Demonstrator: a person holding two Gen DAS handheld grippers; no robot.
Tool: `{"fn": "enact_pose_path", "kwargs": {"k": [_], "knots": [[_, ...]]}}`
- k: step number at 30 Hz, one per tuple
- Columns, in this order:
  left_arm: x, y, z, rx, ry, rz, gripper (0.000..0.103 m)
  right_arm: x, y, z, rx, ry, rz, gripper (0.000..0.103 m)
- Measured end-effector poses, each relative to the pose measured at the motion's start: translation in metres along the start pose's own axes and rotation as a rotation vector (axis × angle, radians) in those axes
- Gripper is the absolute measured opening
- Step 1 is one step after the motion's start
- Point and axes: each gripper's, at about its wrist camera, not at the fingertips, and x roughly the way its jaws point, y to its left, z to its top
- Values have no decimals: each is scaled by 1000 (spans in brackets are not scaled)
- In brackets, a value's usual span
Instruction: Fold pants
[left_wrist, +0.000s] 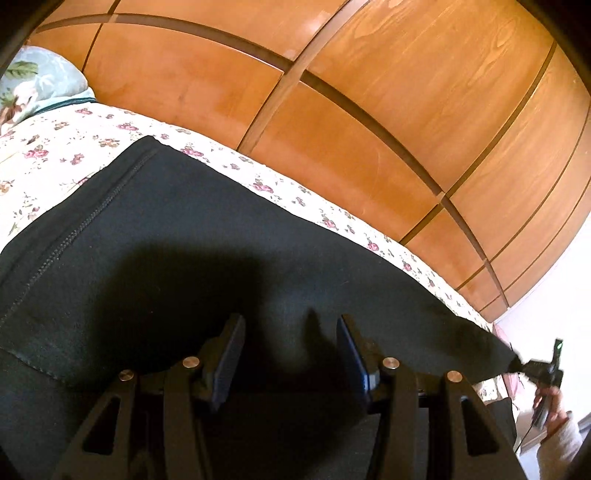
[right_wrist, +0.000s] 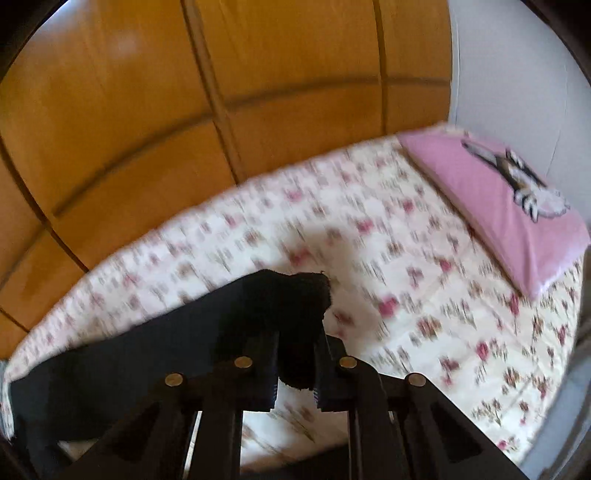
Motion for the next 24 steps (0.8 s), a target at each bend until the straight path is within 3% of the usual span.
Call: {"fn": "enact_pose_path", "kwargs": {"k": [5,7,9,10,12,14,17,20,22,23,24], "knots": [[1,3,0,-10,9,-5,52,41,-24,-30,48,131,-45,15],[1,2,0,-9,9,-5,52,48,-28,-37,52,171,-35,22],[2,2,0,-11,9,-5,52,44,-28,-36,23,175,-38,39],[2,2,-1,-10,9,-6,52,37,-29,-34,4,166,-23,41],[3,2,0,-11,10,-5,52,22,-33,-26,-6,111,2,58],[3,2,0,-9,11,-4,52,9,-40,-14,19,39,4,68],[3,2,0,-9,11,-4,52,14,-50,2,116,21,61,68],[4,1,0,-8,14,-2,52,41,-51,13,200,75,100,66],[4,1,0,-8,15,-2,52,70,-48,13,241,153,105,59],[4,1,0,-9,16,-3,52,82,-44,11,243,194,104,46],[4,2,0,-10,16,-4,52,87,-40,8,234,223,103,39]]}}
